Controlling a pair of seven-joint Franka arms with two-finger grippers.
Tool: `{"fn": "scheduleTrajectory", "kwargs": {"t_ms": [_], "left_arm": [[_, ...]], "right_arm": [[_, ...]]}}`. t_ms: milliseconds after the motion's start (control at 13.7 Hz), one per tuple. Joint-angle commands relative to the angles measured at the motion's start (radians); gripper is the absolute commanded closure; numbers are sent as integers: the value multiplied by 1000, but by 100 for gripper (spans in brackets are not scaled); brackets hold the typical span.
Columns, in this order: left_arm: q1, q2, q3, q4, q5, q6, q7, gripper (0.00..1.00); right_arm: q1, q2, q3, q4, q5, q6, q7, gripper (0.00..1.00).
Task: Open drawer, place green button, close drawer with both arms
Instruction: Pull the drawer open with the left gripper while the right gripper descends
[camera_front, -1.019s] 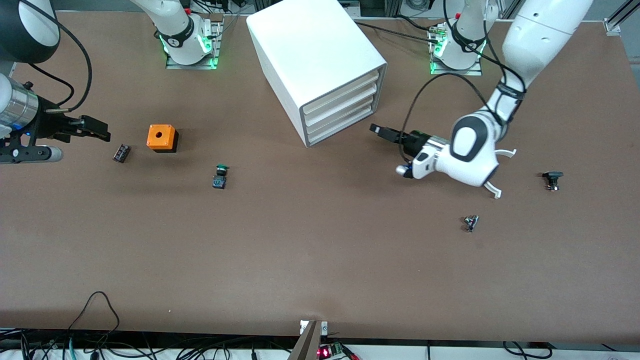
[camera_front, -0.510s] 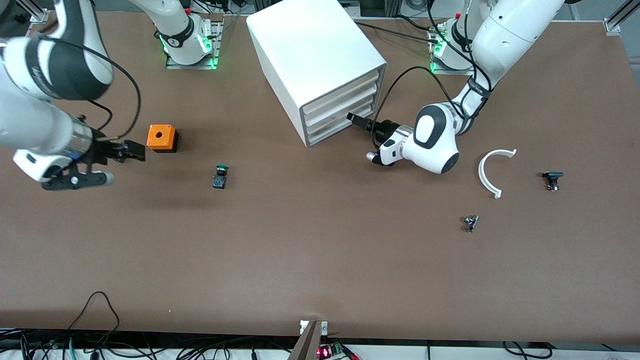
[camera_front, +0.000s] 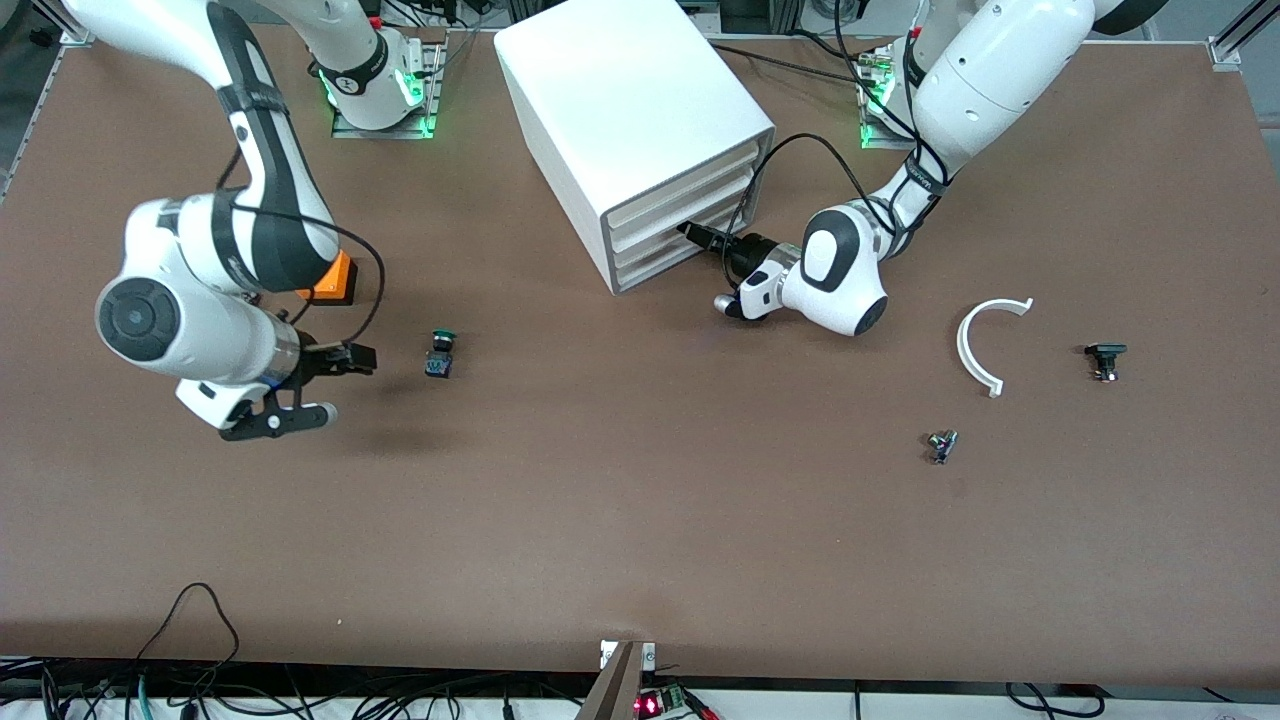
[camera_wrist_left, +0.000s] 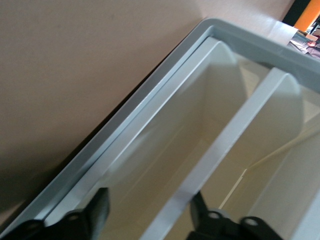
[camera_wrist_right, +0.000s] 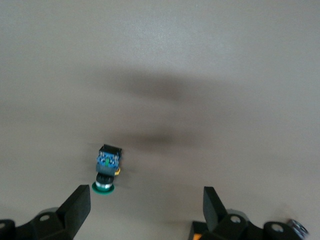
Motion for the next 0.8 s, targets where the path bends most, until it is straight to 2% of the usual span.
{"fn": "scheduleTrajectory", "kwargs": {"t_ms": [0, 146, 218, 291, 364, 583, 728], "left_arm": [[28, -20, 65, 28, -7, 14, 18, 100], [52, -26, 124, 71, -4, 11, 18, 100], [60, -27, 130, 91, -4, 11, 8, 100], [65, -29, 133, 97, -4, 11, 16, 17], [72, -50, 133, 92, -4, 6, 21, 0], [114, -145, 135, 92, 2, 17, 21, 0], [210, -245, 159, 95, 104, 20, 17, 0]], "right_arm": [[17, 38, -5, 10, 28, 53, 8, 0], [31, 64, -5, 10, 34, 82, 32, 0], [34, 70, -5, 10, 36, 95, 63, 0], [52, 87, -5, 10, 37, 117, 74, 0], [75, 92, -5, 1, 40, 140, 91, 0], [105, 98, -5, -61, 39, 209, 207, 0], [108, 96, 0, -116, 39, 266, 214, 0]]}}
